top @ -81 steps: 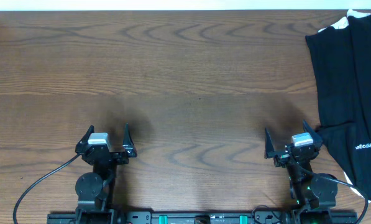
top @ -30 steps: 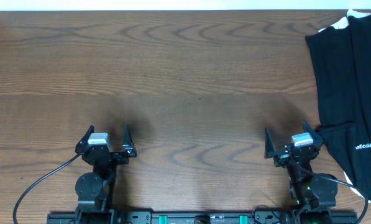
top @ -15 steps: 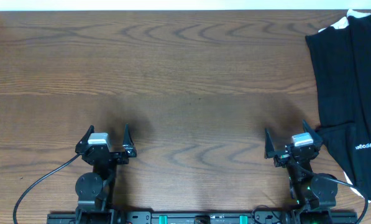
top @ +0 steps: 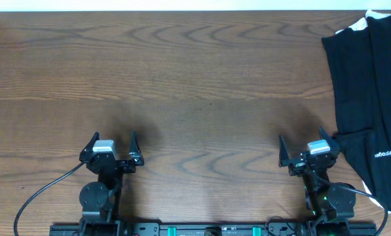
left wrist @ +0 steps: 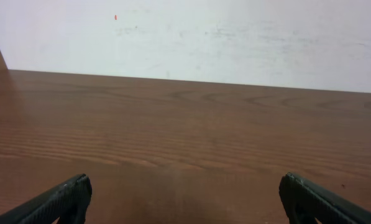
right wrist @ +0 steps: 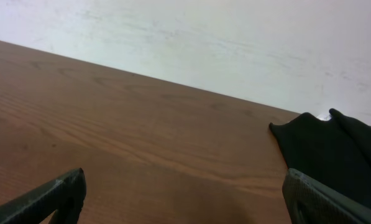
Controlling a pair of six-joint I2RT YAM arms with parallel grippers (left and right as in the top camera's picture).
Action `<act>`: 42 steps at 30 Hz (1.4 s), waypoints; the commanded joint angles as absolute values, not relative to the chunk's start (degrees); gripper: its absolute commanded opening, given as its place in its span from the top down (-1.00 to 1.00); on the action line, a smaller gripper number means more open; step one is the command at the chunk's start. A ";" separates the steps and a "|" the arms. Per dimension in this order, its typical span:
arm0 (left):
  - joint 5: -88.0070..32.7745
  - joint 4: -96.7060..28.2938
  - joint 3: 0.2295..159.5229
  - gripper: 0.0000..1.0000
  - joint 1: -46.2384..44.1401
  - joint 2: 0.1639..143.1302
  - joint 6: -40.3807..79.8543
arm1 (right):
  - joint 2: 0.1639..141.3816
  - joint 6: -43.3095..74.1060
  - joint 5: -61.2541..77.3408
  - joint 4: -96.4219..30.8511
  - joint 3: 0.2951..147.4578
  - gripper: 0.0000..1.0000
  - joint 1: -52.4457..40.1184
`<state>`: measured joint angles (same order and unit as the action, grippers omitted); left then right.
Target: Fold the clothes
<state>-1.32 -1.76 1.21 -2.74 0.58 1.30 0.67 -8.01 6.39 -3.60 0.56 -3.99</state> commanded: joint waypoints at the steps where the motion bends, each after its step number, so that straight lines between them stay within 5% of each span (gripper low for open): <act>1: -0.58 -4.03 0.23 -0.96 -2.92 0.23 1.34 | 0.43 -8.43 6.07 -3.66 0.32 -0.99 -4.51; 14: -0.56 -3.07 0.23 -0.96 -2.92 0.23 1.30 | 0.43 -8.01 6.50 -3.64 0.32 -0.99 -4.51; 23: -0.75 -3.81 0.23 -0.96 -2.92 0.40 7.77 | 0.56 5.96 2.20 -5.30 1.65 -0.99 -4.51; 42: -5.76 -5.08 20.38 -0.96 -2.94 25.21 12.60 | 23.99 12.86 -4.62 -38.02 33.89 -0.98 -4.49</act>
